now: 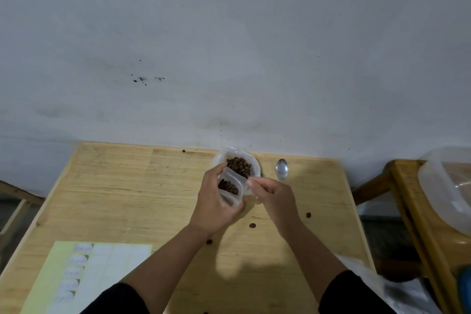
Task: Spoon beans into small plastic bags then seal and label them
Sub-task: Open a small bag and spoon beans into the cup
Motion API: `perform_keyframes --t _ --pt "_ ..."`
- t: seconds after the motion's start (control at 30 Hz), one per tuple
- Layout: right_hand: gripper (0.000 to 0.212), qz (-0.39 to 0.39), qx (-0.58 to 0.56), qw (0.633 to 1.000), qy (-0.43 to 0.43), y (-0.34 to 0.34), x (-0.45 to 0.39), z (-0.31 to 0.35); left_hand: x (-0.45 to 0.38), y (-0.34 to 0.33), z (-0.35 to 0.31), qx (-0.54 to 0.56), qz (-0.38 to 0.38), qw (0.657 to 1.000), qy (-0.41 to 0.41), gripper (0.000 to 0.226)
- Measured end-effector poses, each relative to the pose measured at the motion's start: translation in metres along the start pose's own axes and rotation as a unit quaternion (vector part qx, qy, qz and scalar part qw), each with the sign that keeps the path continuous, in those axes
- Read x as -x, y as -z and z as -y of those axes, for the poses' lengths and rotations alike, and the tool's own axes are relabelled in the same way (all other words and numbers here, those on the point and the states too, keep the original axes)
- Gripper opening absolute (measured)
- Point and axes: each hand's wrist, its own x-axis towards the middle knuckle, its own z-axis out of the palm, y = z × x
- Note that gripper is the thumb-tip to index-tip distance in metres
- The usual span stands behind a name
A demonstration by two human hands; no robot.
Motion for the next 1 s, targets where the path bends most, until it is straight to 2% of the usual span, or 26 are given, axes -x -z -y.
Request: perform_keyframes --t 0.17,0.3,0.37,0.47,0.53,0.63,0.77,0.87,1.0 --pt "0.010 0.015 0.054 0.998 0.032 -0.008 0.001 0.028 0.008 0.015 -0.017 0.017 0.002 0.999 -0.031 0.091" --pt "0.013 0.061 0.090 0.994 0.024 -0.007 0.000 0.055 0.013 0.036 -0.019 0.014 0.003 1.000 -0.025 0.104" --pt "0.012 0.070 0.111 0.991 0.029 -0.008 -0.001 0.067 0.013 0.044 -0.020 0.041 -0.016 0.999 -0.013 0.093" --pt "0.010 0.084 0.122 0.988 0.048 -0.009 0.001 0.081 0.011 0.056 -0.025 0.072 -0.068 0.995 -0.026 0.060" --pt "0.012 0.092 0.104 0.989 0.047 -0.010 0.005 0.087 0.011 0.064 -0.030 0.075 -0.097 0.992 -0.034 0.047" --pt "0.020 0.073 0.019 0.996 0.039 -0.013 0.017 0.091 0.012 0.074 -0.036 0.099 -0.131 0.986 -0.018 0.037" --pt "0.026 0.047 -0.083 0.992 0.088 -0.015 0.035 0.082 0.013 0.083 -0.036 0.169 -0.185 0.968 0.029 0.034" --pt "0.024 0.010 -0.064 0.992 0.112 -0.019 0.044 0.080 0.016 0.090 -0.038 0.178 -0.176 0.968 0.024 0.037" --pt "0.008 -0.024 -0.011 0.989 0.146 -0.021 0.046 0.089 0.018 0.102 -0.039 0.149 -0.109 0.983 -0.024 0.031"
